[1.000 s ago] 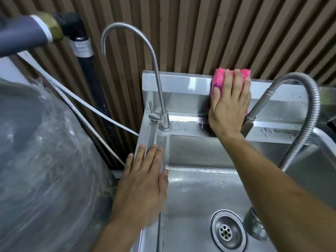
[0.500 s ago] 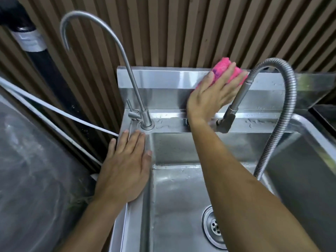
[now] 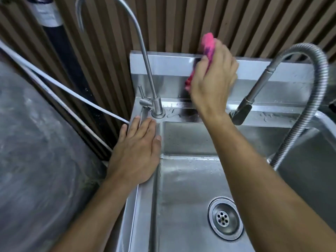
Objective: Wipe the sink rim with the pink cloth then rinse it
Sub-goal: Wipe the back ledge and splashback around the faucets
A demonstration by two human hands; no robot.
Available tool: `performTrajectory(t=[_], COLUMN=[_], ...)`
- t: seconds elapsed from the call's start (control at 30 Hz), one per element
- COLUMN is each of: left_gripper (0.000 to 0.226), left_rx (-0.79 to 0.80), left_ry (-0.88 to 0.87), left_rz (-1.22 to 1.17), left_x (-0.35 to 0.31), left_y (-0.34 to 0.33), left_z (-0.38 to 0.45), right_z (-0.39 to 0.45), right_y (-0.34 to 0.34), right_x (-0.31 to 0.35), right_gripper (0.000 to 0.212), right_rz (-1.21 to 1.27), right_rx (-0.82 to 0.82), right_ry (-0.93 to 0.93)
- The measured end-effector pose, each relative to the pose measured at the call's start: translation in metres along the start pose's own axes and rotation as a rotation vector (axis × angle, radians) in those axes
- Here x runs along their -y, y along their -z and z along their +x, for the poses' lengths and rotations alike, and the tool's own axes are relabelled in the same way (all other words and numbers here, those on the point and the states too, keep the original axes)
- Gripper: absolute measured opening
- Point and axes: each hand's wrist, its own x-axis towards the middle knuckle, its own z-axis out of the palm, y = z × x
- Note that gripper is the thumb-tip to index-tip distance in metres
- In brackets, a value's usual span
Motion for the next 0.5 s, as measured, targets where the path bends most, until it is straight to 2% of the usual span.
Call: performTrajectory(t=[0.1,0.17,0.23,0.3,0.4,0.5], left_gripper=[0.073,0.072,0.072,0.072,0.073,0.079], left_rx=[-0.007,-0.002,0.006,0.001,0.009,0.013], left_ry=[0.054,0.075,0.067,0.051,0.044,0.041], left_rz=[-0.118,-0.139,-0.102,-0.054,-0.024,-0.012], left_x=[0.002,0.003,0.004,0.004,0.004,0.005], left_y=[0.003,0.003,0.002,0.0,-0.001,0.0], left_z=[-0.003,-0.008,-0.009,-0.009,-0.009,-0.011], right_z=[-0.047,-0.08,-0.102,-0.105,-0.101,-0.093], right_y=[-0.003,-0.015,-0.025,-0.027,-0.016,0.0], right_x=[0.014,0.005,-0.004,-0.01,-0.028,-0.051], right_gripper=[0.038,0.037,0.047,0.055,0.056,0.055], right_rz=[0.04,-0.091,-0.226,-0.279,-0.344,-0.431], right_rx=[0.254,0.362,0.424,0.471,0.486,0.426], right_ry=[0.27,0.314,0.293,0.33,0.368,0.252])
